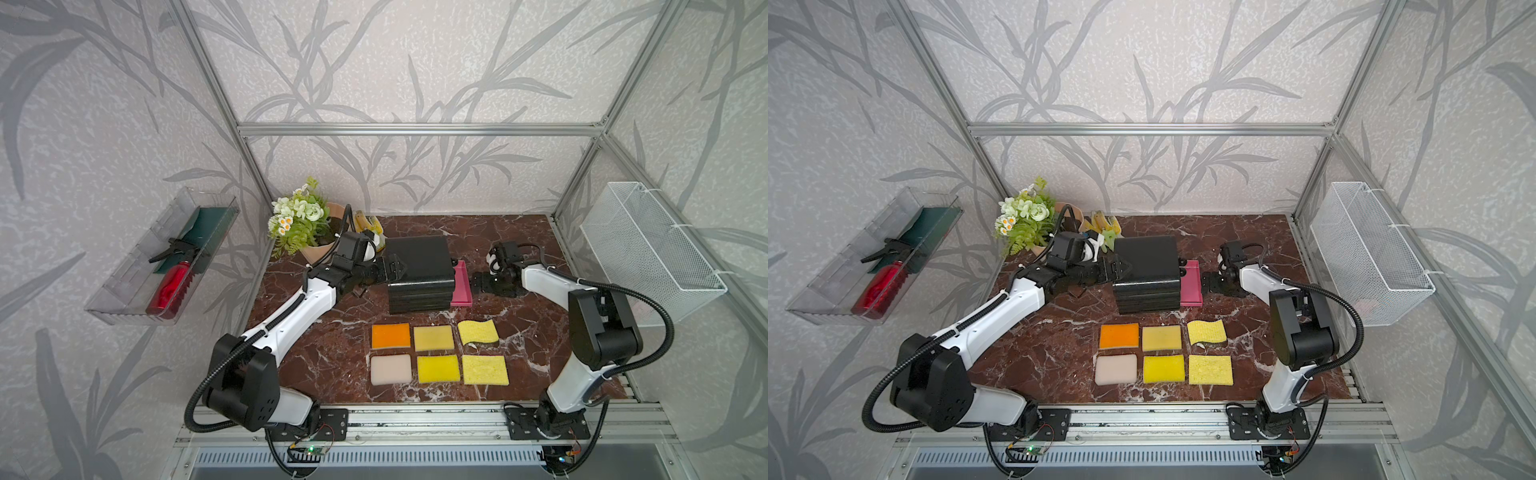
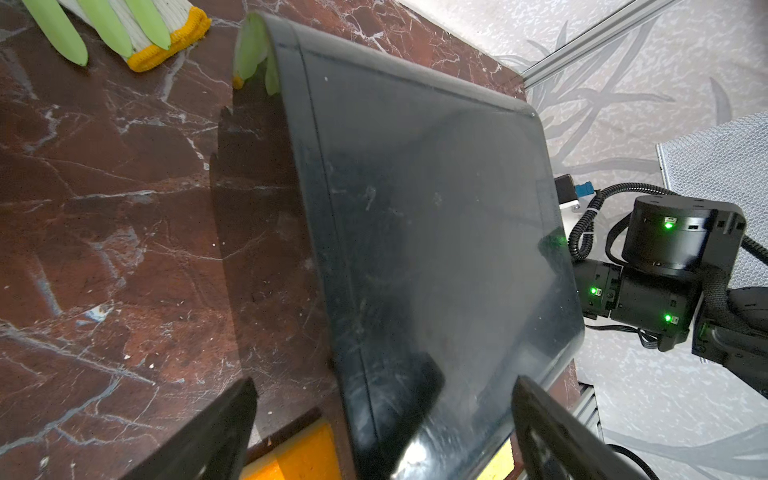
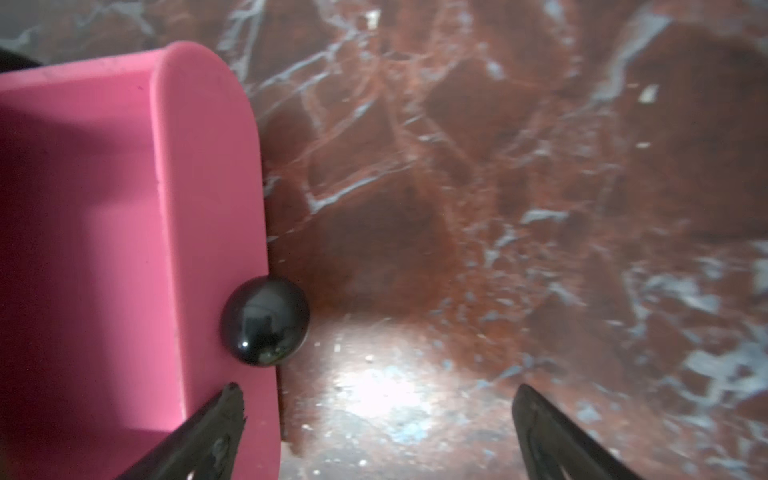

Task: Take the sponge out of the drawer
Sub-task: Close the drawer of the storage box.

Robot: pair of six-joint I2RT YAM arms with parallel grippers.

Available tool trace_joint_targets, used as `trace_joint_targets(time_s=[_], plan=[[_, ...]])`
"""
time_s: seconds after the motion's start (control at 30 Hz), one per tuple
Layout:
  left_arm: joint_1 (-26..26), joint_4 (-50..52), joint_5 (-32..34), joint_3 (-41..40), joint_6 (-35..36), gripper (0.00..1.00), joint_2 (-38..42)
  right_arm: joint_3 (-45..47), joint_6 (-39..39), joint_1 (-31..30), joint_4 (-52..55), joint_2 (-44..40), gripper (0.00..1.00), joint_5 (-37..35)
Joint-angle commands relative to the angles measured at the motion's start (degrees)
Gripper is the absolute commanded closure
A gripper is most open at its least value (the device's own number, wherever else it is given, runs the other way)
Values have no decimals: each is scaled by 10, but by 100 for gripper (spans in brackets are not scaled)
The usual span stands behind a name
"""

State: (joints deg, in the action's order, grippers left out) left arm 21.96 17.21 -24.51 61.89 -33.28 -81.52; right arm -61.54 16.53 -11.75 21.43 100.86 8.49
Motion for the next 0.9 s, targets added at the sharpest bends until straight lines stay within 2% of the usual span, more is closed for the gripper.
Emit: trace_joint_targets(time_s=[0.0, 0.37, 0.87], plan=[[-3, -12, -14, 15, 10, 5, -4, -10, 9, -10, -16, 6, 1, 23], [-2, -19, -24, 14, 10, 5, -5, -12, 26, -52, -41, 19, 1, 36], [-2, -42, -38, 6, -2, 5, -7, 20, 54, -68, -80, 8, 1, 61]])
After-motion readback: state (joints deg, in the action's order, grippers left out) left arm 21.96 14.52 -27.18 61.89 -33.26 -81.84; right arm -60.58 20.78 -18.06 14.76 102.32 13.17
